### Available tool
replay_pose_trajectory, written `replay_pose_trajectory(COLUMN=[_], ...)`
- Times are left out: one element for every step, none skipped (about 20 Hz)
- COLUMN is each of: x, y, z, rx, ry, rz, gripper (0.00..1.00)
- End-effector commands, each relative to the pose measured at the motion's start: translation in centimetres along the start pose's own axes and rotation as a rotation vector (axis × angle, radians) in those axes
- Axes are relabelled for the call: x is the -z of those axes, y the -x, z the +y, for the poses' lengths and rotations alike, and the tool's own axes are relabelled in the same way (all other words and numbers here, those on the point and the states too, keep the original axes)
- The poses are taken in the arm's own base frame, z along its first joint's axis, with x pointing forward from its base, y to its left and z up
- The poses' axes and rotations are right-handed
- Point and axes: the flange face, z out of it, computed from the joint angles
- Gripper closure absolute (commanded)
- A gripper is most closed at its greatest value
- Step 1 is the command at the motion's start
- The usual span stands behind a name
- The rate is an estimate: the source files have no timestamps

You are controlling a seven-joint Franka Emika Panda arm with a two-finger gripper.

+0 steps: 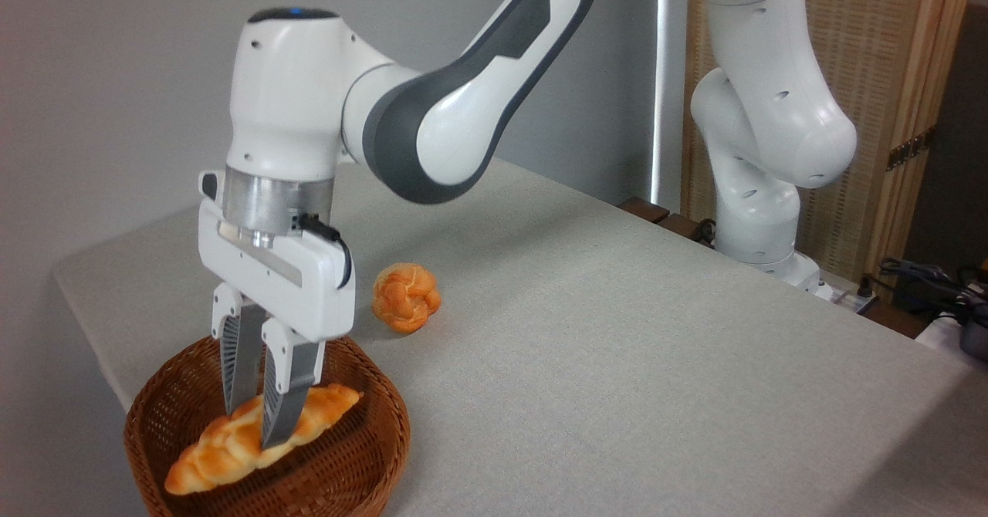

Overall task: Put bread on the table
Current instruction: 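Lift the gripped bread roll up out of the basket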

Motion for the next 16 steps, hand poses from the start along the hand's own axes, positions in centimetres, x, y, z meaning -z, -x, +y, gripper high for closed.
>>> replay_pose_trajectory(x=[3.2, 3.8, 4.5, 5.2, 5.8, 6.3, 6.8, 7.3, 7.6, 8.3, 9.2, 10.0, 10.6, 10.9, 11.2, 11.3], y=[-0.1, 0.2, 0.3, 0.3, 0.4, 0.8, 1.3, 1.6, 2.4, 3.1, 3.5, 3.9, 4.4, 5.0, 5.6, 6.2], z=[1.2, 1.3, 1.5, 2.0, 2.7, 2.9, 3.4, 4.5, 5.2, 5.4, 5.5, 5.6, 6.0, 6.3, 6.6, 6.9], rx=[-0.012, -0.01, -0.011, -0.017, -0.028, -0.028, -0.031, -0.043, -0.049, -0.048, -0.045, -0.037, -0.023, -0.014, -0.015, -0.011], ry=[0.038, 0.048, 0.055, 0.067, 0.083, 0.094, 0.11, 0.133, 0.16, 0.178, 0.19, 0.214, 0.247, 0.271, 0.283, 0.294], rz=[-0.01, -0.019, -0.022, -0.028, -0.038, -0.049, -0.066, -0.088, -0.124, -0.149, -0.159, -0.167, -0.176, -0.192, -0.206, -0.218], gripper=[0.41, 0.41, 0.4, 0.4, 0.4, 0.4, 0.4, 0.4, 0.4, 0.4, 0.4, 0.4, 0.4, 0.4, 0.4, 0.4])
